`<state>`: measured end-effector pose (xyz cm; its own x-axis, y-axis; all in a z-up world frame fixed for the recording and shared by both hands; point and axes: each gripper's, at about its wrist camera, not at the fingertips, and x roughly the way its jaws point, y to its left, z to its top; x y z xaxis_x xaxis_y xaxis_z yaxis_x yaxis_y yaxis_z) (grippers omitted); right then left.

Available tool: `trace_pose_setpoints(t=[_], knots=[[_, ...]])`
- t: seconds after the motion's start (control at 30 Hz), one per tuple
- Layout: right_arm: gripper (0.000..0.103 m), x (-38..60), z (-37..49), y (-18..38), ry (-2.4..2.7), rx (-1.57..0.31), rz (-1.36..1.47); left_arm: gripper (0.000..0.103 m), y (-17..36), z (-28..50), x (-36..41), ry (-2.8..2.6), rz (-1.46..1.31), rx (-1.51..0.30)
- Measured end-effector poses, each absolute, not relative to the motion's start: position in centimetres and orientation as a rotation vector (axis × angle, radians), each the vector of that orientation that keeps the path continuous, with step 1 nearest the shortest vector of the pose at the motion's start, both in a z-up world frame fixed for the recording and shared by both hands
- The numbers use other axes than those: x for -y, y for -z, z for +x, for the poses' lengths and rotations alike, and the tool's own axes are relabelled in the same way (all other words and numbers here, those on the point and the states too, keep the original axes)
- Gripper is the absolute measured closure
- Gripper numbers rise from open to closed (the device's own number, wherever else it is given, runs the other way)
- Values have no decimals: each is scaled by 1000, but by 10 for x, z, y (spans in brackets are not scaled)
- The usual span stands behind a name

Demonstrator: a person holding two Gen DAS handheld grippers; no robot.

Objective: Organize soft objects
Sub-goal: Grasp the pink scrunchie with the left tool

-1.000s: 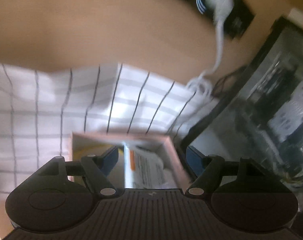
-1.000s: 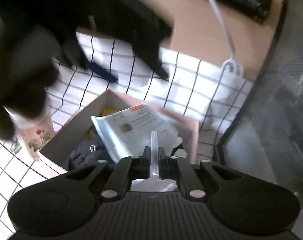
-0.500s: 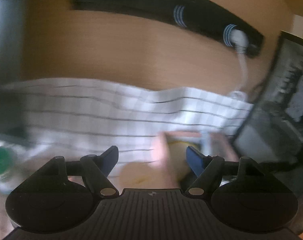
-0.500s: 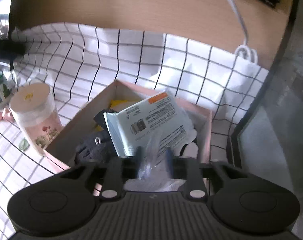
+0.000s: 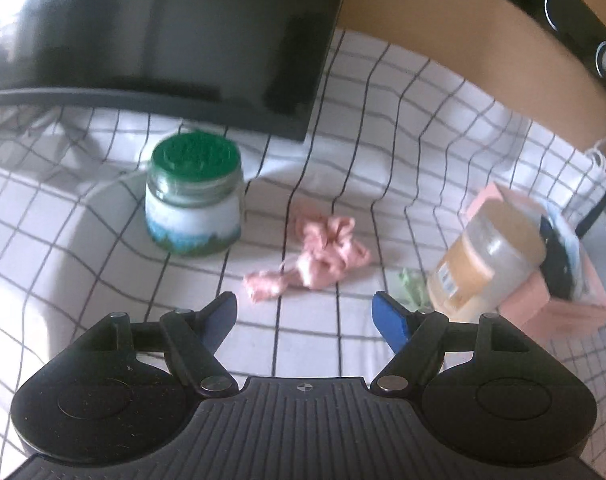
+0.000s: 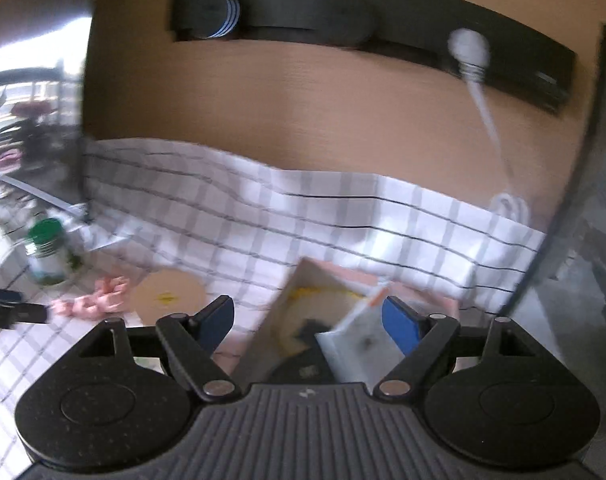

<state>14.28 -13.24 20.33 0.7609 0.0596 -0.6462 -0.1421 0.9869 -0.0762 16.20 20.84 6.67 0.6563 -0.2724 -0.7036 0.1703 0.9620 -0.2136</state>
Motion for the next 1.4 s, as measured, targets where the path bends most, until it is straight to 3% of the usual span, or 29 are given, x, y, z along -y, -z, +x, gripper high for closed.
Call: trace_pose_setpoints(t=[0.4,0.97,1.03,1.07,1.1,1.4], knots=[[20,50,85,-160,-243,-826,-266,24,-46,184,-185,299,-53,-814],[20,57,52,-146,-146,-916,-275,25,-23,243,-154,324,73,-832],[20,56,56,-143,-150,-922,-268,41,-25,241,-156,330,80,-822],[20,53,58,-142,-156,-925,-265,69,-27,240,-157,333,79,-820],[20,50,60,-141,-166,-925,-262,80,-29,239,-158,333,80,-823],[23,-4,110,-127,-245,-914,-160,80,-61,195,-199,318,-34,-846]])
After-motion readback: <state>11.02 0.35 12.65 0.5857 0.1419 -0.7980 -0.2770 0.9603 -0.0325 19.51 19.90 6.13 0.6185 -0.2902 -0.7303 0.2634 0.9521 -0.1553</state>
